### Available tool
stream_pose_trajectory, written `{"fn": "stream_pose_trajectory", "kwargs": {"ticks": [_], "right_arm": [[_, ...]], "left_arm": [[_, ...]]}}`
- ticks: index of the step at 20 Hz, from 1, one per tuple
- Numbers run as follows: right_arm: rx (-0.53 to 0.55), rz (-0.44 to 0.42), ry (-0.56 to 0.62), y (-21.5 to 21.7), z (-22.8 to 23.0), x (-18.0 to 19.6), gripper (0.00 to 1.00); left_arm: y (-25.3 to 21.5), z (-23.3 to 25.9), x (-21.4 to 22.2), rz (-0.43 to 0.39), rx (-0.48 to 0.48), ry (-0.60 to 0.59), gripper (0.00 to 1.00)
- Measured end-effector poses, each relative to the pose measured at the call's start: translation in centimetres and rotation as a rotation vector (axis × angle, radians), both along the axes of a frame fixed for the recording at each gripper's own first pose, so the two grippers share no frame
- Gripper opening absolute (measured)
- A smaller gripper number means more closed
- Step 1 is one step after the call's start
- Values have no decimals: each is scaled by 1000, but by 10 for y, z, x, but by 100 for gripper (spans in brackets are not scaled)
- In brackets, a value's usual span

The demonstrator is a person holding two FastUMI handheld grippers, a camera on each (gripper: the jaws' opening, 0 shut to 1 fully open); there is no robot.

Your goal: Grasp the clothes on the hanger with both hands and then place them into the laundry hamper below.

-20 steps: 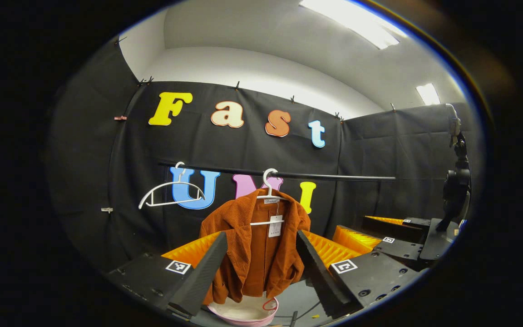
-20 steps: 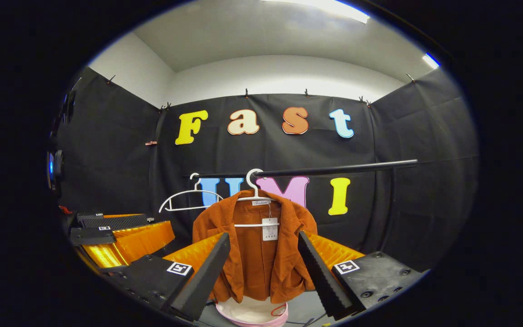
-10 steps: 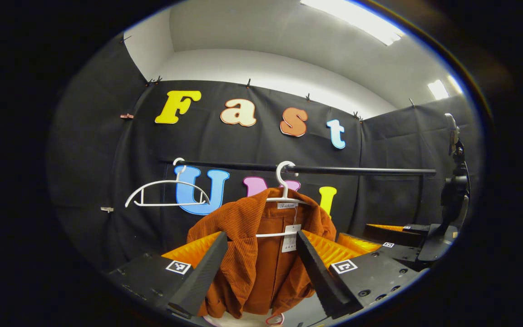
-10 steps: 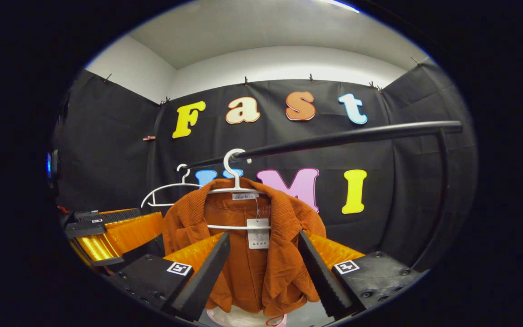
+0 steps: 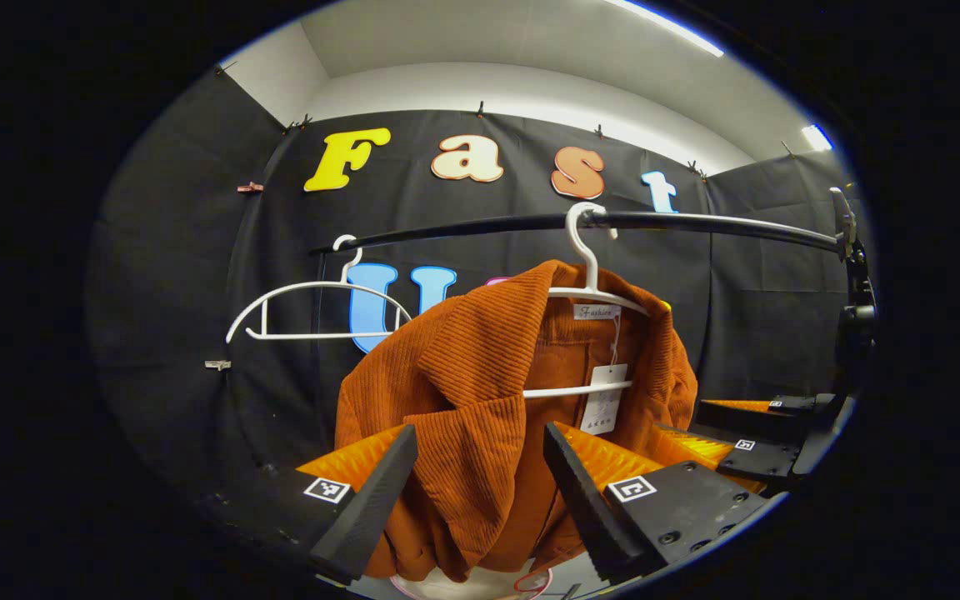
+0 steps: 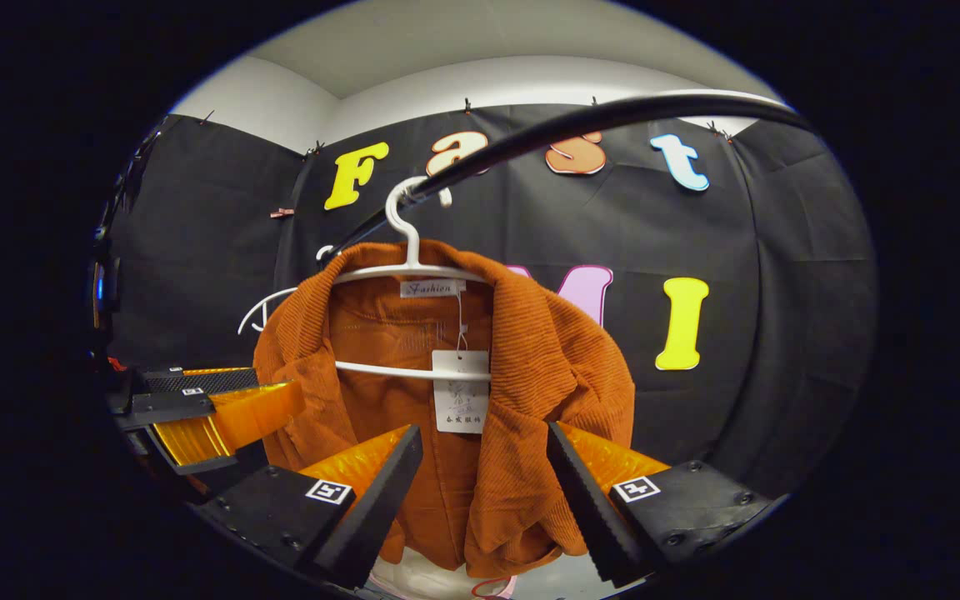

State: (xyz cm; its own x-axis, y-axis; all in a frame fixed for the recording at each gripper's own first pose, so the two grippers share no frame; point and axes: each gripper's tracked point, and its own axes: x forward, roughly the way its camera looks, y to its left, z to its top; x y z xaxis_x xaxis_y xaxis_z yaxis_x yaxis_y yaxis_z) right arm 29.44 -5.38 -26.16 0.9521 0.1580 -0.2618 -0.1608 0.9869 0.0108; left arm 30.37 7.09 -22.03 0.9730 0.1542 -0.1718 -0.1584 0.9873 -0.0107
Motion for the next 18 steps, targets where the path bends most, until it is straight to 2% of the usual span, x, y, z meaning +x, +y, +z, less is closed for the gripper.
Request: {"fn": "stream_pose_trajectory", "kwargs": {"ticks": [6, 10, 13, 15, 17, 18], "right_arm": [[25, 8, 46, -8, -30, 34, 98], [40, 28, 75, -7, -52, 55, 98], [35, -7, 114, -13, -77, 75, 98], [70, -3, 151, -15, -89, 87, 98], [103, -20, 158, -25, -92, 98, 91], [117, -16, 154, -30, -92, 101, 77]], "left_arm": [[7, -20, 36, 23, -75, 30, 96], [4, -35, 52, 33, -41, 67, 92], [3, -48, 64, 55, -37, 82, 93], [7, -53, 73, 78, -28, 86, 93], [10, -68, 83, 78, -30, 132, 91], [7, -76, 89, 57, -41, 156, 87]]}}
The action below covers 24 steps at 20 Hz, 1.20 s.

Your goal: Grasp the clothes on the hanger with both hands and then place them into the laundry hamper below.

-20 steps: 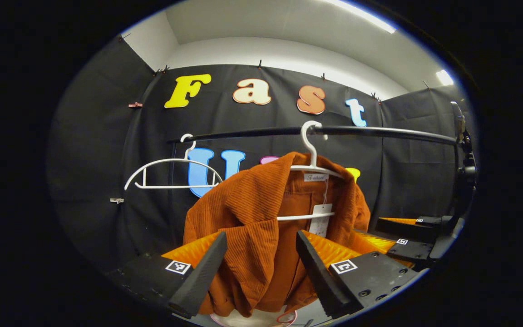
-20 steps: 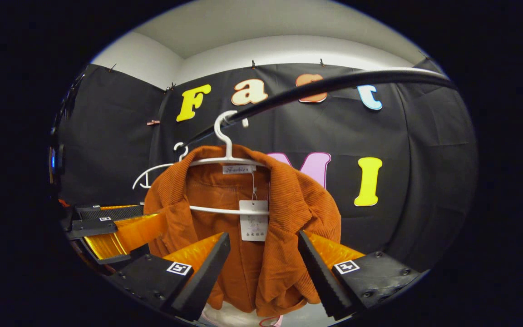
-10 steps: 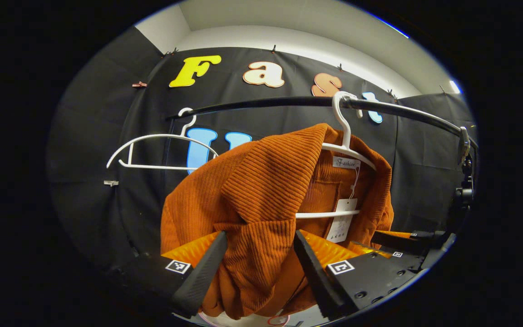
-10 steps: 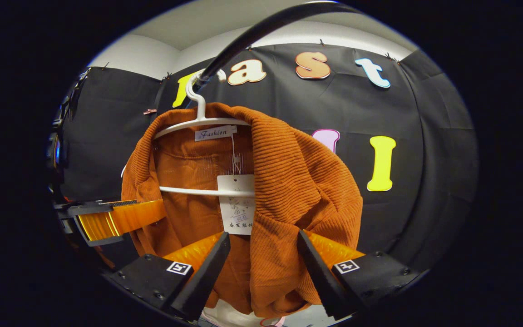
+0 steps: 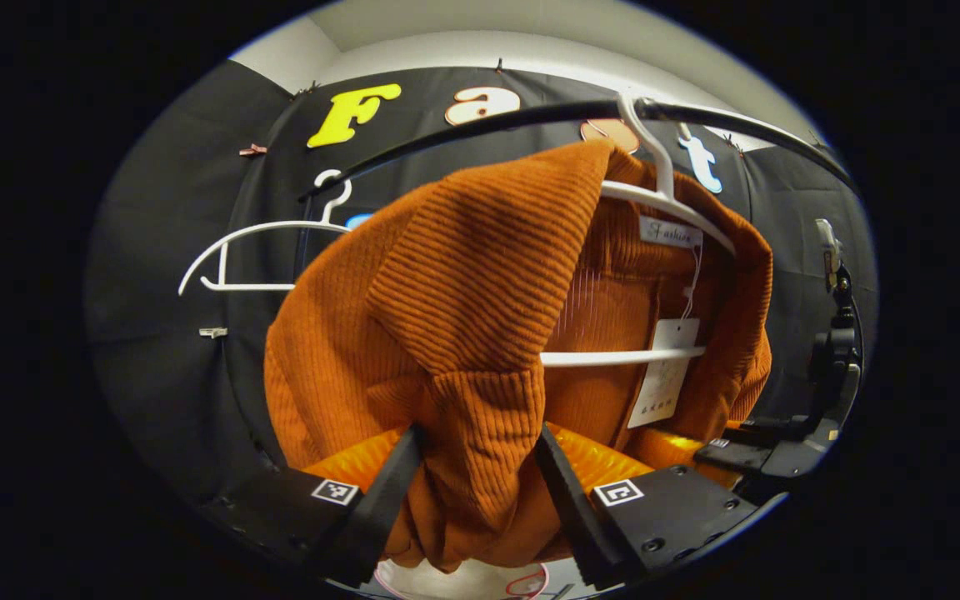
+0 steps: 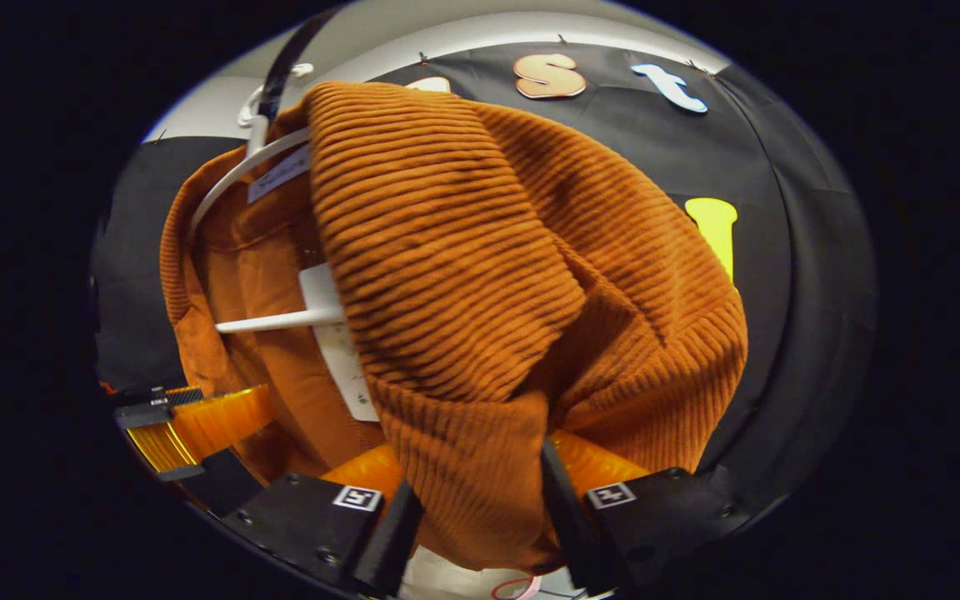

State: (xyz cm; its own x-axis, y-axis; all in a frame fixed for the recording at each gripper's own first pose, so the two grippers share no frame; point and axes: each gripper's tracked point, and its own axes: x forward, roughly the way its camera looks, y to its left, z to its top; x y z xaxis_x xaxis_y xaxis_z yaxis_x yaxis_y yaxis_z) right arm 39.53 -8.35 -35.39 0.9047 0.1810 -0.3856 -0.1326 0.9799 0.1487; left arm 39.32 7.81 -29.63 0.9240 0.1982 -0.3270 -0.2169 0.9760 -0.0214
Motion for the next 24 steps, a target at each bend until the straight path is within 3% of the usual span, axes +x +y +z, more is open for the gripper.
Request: {"fn": "stream_pose_trajectory", "kwargs": {"ticks": [1, 4, 6, 11, 18, 19, 20, 24], "right_arm": [[2, 7, 0, -3, -1, 0, 66], [-20, 19, -29, -18, 9, 13, 22], [-13, 56, -35, -21, 13, 14, 19], [49, 57, -69, -52, 40, 2, 20], [127, -39, -177, -95, 90, 13, 19], [127, -45, -190, -99, 96, 15, 24], [121, -49, -202, -102, 101, 17, 19], [79, -31, -230, -106, 120, 15, 20]], "left_arm": [[-3, -2, 0, -16, -14, 13, 83], [10, -4, 3, 10, -59, 0, 41], [17, -1, 6, 30, -108, -12, 6], [31, 20, -31, 72, -87, -9, 5], [70, 83, -77, 176, 79, -77, 5], [75, 96, -82, 194, 98, -101, 5], [79, 106, -86, 212, 116, -123, 5], [84, 136, -95, 224, 190, -178, 5]]}}
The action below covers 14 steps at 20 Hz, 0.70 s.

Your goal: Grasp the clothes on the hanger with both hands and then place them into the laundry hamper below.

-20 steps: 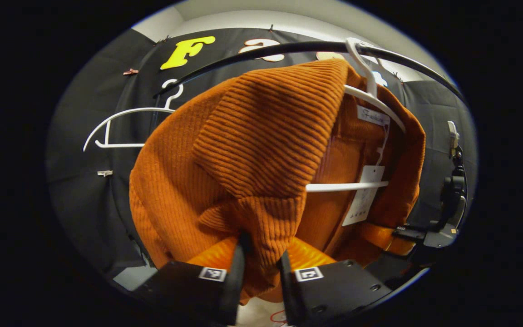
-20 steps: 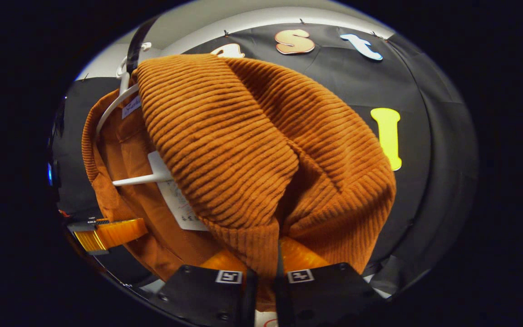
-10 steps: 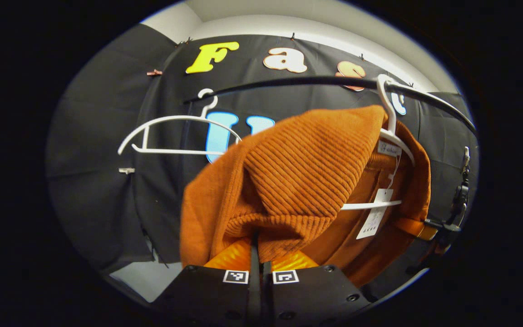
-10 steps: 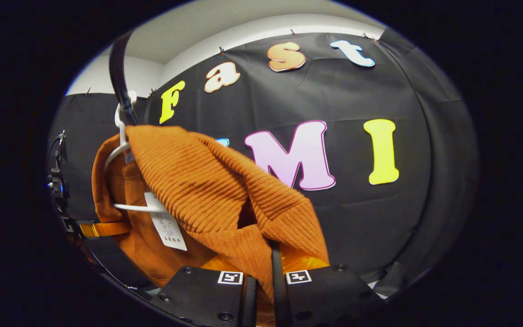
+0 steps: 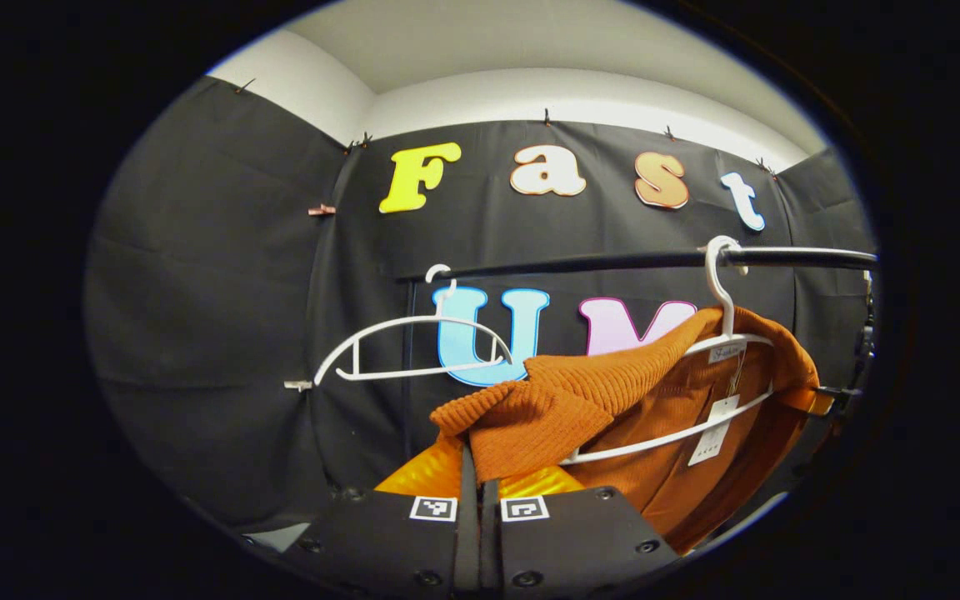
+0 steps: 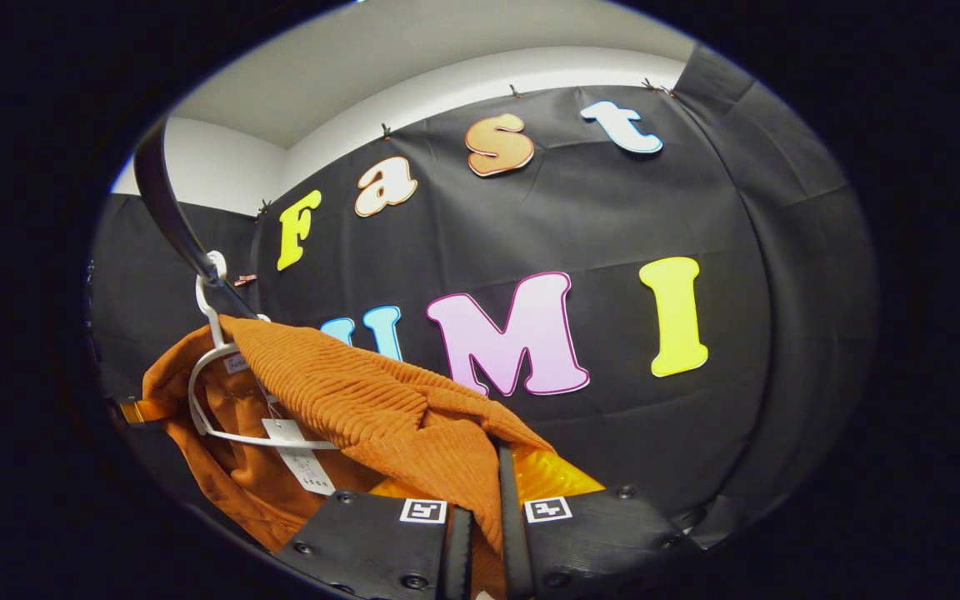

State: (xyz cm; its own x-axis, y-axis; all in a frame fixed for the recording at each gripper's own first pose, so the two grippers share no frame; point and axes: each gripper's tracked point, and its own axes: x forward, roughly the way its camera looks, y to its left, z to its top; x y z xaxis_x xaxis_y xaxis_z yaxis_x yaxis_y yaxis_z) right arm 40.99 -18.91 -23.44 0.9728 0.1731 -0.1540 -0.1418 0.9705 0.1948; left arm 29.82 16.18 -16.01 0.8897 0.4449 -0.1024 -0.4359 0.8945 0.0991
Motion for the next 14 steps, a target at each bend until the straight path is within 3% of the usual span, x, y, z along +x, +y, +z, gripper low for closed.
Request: {"fn": "stream_pose_trajectory", "kwargs": {"ticks": [1, 4, 5, 6, 9, 12, 13, 14], "right_arm": [[-15, -5, -11, -4, 5, -1, 24], [7, -23, -28, -14, 15, -5, 14], [21, -24, -29, -15, 19, -5, 24], [23, -21, -31, -14, 23, -6, 15], [6, -4, -57, -15, 39, -9, 14], [51, -15, -139, -22, 69, -9, 24], [44, -18, -155, -24, 73, -5, 14], [35, -15, -150, -21, 70, -1, 14]], "left_arm": [[-1, 7, 0, -6, 30, -5, 5], [-3, 20, 3, -28, 105, -10, 4], [-2, 26, 5, -33, 114, -21, 4], [0, 30, 7, -37, 115, -33, 6], [6, 37, 15, -53, 93, -52, 5], [15, 38, 22, -56, 87, -53, 5], [16, 38, 26, -66, 84, -53, 5], [19, 38, 30, -77, 86, -47, 5]]}}
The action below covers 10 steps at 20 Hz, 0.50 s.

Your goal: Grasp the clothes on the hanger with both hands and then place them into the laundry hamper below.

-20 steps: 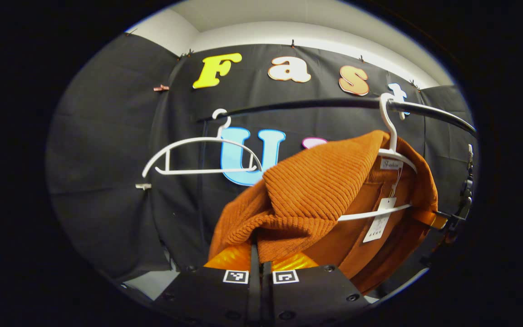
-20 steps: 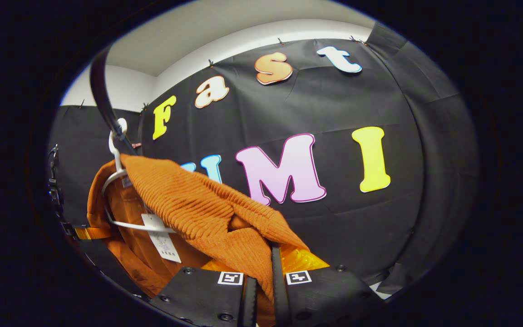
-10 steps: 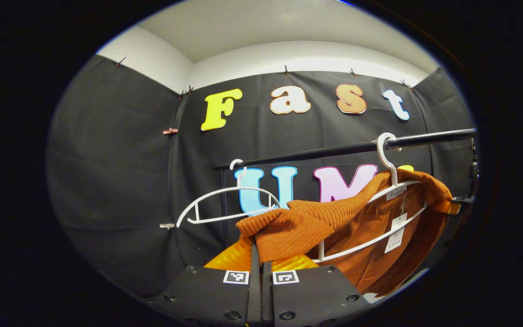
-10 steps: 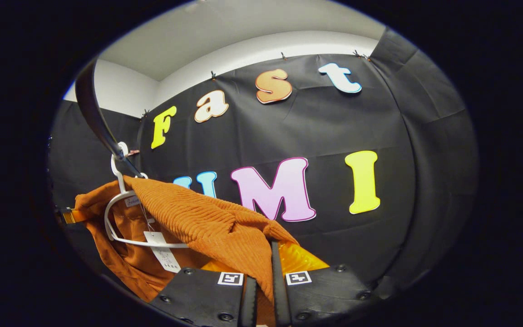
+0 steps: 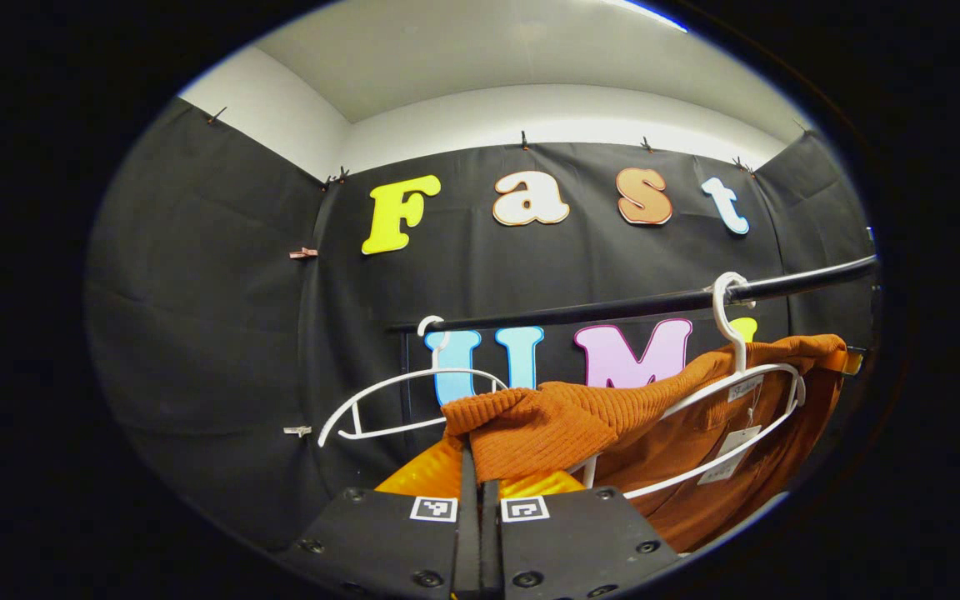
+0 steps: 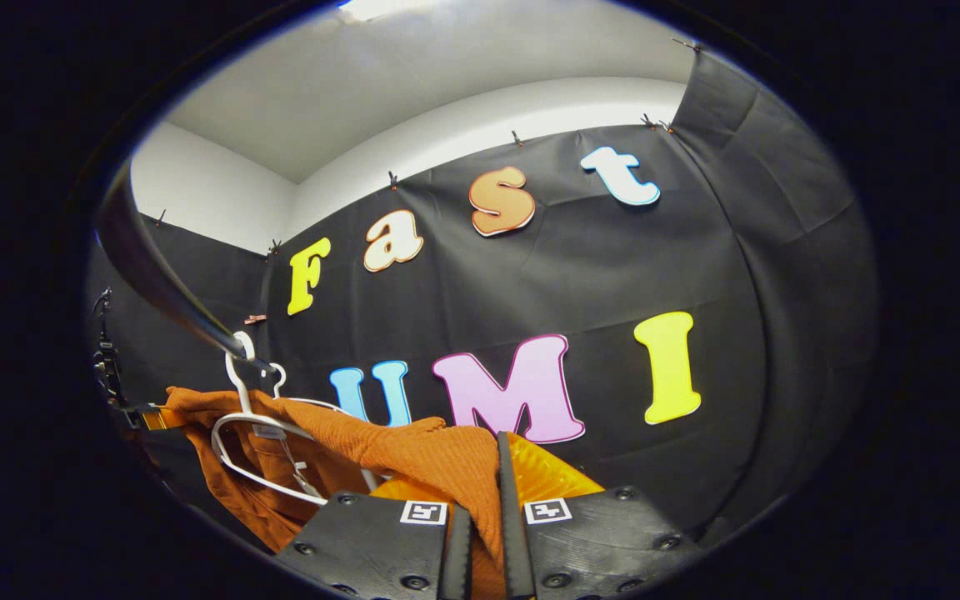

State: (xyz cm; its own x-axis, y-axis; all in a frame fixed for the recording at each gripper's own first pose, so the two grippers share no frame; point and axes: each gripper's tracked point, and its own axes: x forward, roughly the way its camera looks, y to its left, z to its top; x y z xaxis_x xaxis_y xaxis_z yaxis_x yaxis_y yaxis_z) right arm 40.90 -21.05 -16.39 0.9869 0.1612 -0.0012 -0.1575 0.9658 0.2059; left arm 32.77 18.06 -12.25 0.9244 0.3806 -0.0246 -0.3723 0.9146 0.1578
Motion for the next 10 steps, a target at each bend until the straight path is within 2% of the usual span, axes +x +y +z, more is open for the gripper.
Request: {"fn": "stream_pose_trajectory", "kwargs": {"ticks": [3, 6, 8, 9, 10], "right_arm": [[-38, 24, 32, 6, -10, 16, 14], [-21, 52, 24, 15, -4, 42, 15], [-26, 67, 9, 19, 1, 60, 24], [-31, 72, 4, 20, 3, 68, 19], [-32, 81, -2, 23, 6, 76, 19]], "left_arm": [[10, 2, 9, -28, 38, 30, 5], [19, 8, 27, -83, 115, 64, 5], [25, 11, 42, -126, 171, 83, 5], [27, 11, 52, -152, 170, 87, 5], [31, 10, 59, -170, 149, 88, 5]]}}
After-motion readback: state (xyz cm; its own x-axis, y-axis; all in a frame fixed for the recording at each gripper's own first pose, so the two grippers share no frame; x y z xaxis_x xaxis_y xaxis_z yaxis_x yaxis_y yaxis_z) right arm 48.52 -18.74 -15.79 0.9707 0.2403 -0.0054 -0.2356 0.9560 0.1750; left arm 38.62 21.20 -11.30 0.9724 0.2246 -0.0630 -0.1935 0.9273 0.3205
